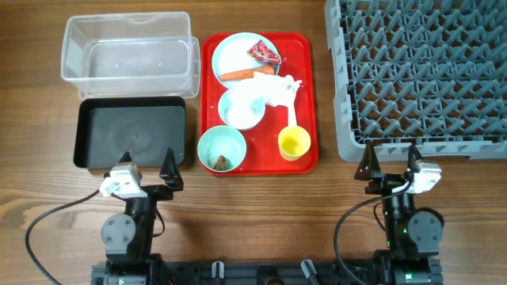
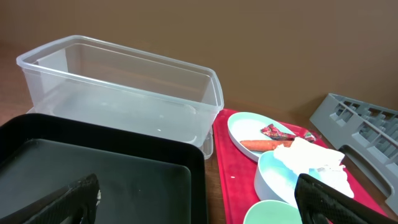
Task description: Sort waste into correct bins and load items into the dishwasher rack
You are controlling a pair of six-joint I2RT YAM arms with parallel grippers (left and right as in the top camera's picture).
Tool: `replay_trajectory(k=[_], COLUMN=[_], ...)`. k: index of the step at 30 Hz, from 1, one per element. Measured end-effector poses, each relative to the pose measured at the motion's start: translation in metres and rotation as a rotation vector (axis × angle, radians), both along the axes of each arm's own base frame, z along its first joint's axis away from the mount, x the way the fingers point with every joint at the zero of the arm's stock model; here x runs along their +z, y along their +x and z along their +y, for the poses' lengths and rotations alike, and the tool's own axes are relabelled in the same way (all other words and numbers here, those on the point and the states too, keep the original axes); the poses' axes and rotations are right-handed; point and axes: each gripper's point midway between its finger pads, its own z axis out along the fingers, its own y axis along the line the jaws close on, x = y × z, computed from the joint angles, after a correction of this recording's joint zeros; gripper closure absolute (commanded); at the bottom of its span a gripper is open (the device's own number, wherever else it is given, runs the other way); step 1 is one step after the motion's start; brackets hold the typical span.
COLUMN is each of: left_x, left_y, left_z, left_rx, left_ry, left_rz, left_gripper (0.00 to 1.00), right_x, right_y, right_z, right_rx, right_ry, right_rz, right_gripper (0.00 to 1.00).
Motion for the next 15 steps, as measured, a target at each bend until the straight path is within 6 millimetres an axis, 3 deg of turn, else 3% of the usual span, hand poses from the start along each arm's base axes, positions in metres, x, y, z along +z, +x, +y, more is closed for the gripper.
replay_trajectory(k=[15], left_x=[0.0], left_y=[0.0], left_z=[0.0], left_rx=[0.0], left_ry=[0.0], left_rz=[0.0], left_gripper=[0.0], right_x=[-0.002], right_y=[0.0005], right_z=[0.0], right_rx=[0.0], right_ry=[0.0], right_rz=[0.009], right_gripper=[0.0])
